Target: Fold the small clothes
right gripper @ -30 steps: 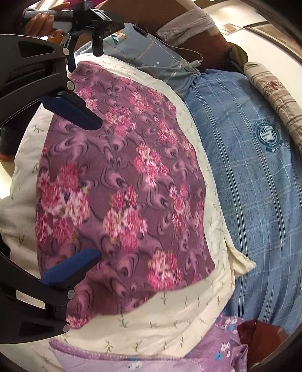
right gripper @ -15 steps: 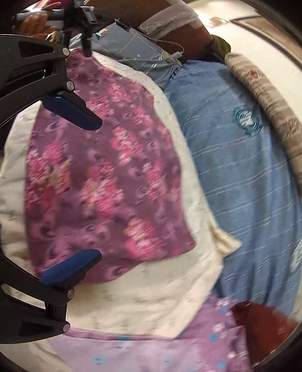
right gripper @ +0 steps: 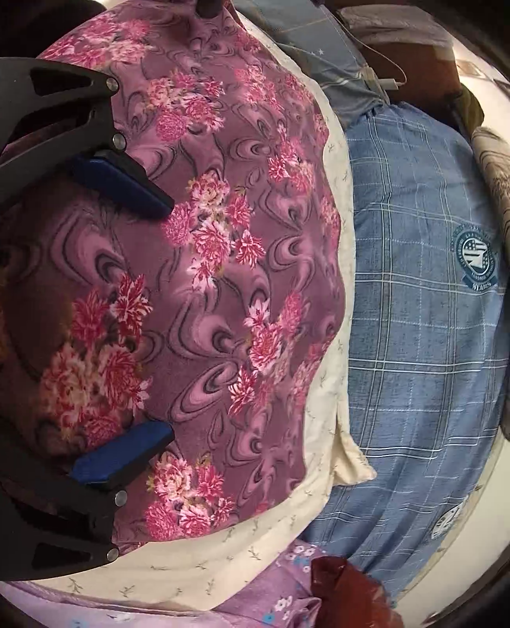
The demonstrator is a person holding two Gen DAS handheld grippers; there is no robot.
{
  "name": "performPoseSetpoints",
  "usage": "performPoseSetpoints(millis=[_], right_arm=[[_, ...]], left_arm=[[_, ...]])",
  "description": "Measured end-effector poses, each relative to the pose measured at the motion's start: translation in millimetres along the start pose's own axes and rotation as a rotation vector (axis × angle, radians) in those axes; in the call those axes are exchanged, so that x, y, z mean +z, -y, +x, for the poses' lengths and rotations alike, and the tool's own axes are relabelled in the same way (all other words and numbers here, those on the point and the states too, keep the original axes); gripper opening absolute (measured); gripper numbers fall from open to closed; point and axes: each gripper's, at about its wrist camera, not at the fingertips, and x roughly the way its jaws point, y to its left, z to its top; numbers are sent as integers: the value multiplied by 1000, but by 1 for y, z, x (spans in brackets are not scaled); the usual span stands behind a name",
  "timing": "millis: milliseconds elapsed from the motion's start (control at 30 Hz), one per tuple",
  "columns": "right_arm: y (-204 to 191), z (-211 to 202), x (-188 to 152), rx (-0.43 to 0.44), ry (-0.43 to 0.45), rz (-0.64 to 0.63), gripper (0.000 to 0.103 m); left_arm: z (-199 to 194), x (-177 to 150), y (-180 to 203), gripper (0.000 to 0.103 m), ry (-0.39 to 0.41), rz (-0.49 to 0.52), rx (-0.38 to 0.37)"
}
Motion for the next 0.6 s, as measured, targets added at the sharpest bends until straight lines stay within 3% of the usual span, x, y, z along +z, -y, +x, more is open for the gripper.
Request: performPoseSetpoints(millis=[67,200,300,433,600], right_arm=[[0,0,-1,0,11,-1,102],[3,-1,-4,12,25,9,102],[5,-7,-6,29,31,22,102],[12,-21,-15,44,21,58,103],[34,-53,-33,108,29,127,103]], left_arm=[[-3,-4,15,23,29,72,70],[-20,-18,67,18,168,269,212],[-30,-30,113,17,258,415,262],[-32,-38,173,17,299,551,236],[-10,-49,229,15,240,663,158]])
